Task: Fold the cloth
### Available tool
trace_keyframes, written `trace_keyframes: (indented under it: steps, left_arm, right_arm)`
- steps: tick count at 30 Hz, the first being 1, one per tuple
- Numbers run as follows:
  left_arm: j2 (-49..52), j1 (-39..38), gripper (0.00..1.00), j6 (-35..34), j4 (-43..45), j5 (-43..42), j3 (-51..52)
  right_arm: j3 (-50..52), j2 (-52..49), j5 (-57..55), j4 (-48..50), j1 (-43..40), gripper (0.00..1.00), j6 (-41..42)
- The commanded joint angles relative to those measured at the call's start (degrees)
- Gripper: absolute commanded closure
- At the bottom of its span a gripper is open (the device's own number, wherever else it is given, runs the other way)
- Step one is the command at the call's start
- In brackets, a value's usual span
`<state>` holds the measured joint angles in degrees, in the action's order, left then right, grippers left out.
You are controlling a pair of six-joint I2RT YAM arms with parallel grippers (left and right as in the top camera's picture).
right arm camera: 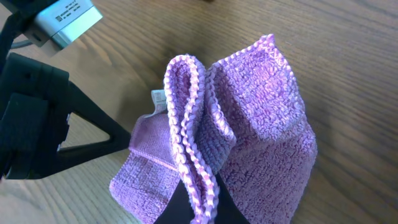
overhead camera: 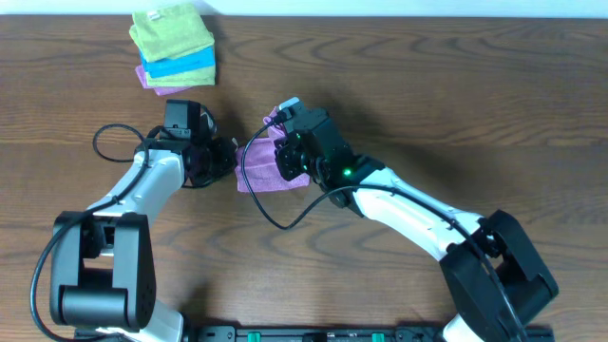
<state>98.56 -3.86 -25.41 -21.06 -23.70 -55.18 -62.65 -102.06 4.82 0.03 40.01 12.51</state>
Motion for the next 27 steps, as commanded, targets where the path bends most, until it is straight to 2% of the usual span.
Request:
trace_keyframes:
  steps: [1, 27]
  left_arm:
    - [-0.76, 0.20, 0.95, 1.46, -0.81, 3.85, -0.92]
    - [0.46, 0.04, 0.94, 0.52, -0.98, 7.58, -0.90]
  right_arm:
    - [-1.44, -0.96, -1.05, -0.04, 0.81, 0.99, -1.14]
    - [-8.26, -3.37, -3.30, -3.04, 5.51, 0.99, -3.32]
